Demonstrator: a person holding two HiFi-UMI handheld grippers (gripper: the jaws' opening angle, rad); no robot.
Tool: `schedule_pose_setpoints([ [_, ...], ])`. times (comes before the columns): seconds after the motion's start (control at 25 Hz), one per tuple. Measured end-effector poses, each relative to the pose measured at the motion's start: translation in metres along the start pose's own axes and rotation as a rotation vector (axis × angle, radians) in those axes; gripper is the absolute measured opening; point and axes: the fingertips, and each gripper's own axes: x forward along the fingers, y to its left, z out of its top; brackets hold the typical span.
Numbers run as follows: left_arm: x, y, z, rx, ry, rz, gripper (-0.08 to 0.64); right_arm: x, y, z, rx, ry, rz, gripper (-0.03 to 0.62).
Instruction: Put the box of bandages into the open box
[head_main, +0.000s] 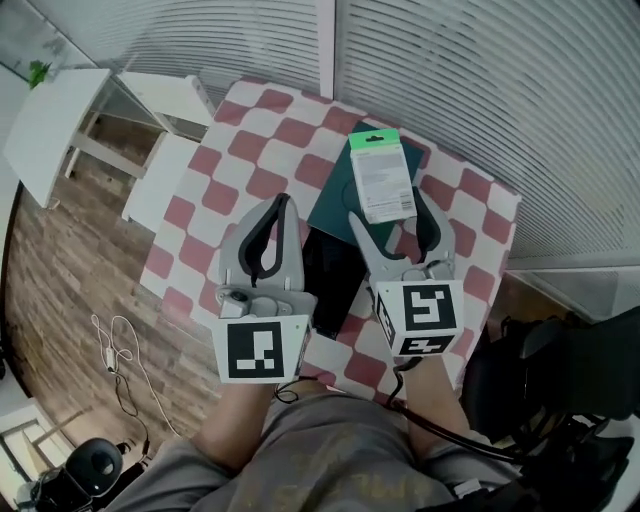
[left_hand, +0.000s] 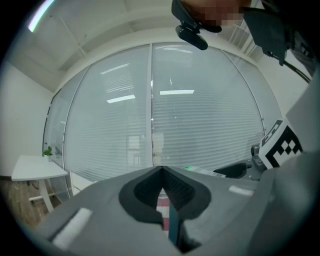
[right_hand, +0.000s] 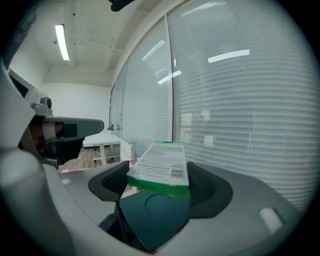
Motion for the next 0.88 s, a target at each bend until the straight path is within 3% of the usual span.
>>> schedule_pose_setpoints([
  [0.44,-0.060,-0.049,0.070,0.058,-0.123,0.049,0.000,-0.088,0.007,0.072,-0.051,-0.182,0.046,0.387],
  [0.88,-0.113,-0.087,0.091,0.093,-0.152,0.111,0.000,-0.150,0.005,0.081,-0.069,-0.248,0.089,0.387],
])
